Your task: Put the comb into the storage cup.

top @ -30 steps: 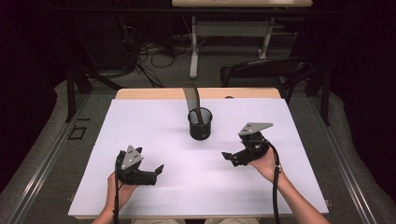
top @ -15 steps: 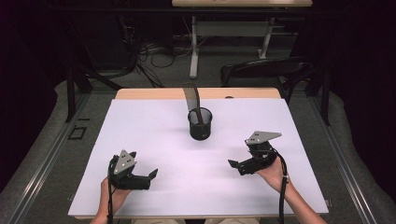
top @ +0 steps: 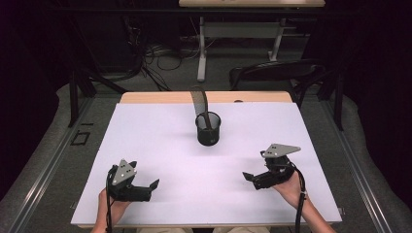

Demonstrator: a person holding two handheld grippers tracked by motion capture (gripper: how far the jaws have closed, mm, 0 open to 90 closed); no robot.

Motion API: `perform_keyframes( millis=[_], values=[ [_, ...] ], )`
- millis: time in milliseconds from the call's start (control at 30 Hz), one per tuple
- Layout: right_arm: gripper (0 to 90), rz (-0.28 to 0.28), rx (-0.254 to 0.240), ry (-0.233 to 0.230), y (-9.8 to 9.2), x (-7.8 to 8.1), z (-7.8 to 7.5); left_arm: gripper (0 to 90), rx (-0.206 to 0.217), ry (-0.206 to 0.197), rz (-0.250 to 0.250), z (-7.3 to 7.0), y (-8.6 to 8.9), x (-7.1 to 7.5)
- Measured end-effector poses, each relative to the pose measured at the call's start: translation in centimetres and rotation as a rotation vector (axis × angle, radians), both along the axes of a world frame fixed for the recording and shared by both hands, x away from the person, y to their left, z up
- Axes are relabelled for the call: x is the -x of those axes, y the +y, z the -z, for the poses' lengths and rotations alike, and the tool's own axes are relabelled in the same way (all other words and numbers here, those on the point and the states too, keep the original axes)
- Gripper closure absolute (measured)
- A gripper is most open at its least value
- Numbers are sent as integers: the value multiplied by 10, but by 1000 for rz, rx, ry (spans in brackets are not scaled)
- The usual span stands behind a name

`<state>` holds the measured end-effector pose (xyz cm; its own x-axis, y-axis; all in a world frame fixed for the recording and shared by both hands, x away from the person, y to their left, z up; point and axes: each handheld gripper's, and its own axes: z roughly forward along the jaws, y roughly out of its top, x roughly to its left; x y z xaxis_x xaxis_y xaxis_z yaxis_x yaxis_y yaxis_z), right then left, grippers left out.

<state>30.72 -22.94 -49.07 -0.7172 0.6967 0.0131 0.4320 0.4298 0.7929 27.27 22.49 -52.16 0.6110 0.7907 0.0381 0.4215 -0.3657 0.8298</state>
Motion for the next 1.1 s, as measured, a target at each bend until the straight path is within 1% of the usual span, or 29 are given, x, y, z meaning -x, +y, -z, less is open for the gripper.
perform_keyframes(
  millis=[167,433,667,700,833,867,1100],
  values=[
    [4,11,-8,-8,-6,7,2,0,-12,1,3,0,3,3],
    [4,31,-7,-19,-18,17,7,0,-11,3,-1,1,6,8],
    [4,58,-12,-19,-28,23,11,0,-15,4,-4,4,10,13],
    [4,62,-13,-16,-29,23,11,0,-10,3,-7,4,10,14],
    [3,70,-9,-12,-32,26,14,0,-18,3,-9,7,12,16],
    [3,74,-9,-17,-32,27,15,0,-20,3,-9,7,12,16],
    [0,91,-23,-12,-37,32,21,0,-29,-5,-8,10,12,19]
  ],
)
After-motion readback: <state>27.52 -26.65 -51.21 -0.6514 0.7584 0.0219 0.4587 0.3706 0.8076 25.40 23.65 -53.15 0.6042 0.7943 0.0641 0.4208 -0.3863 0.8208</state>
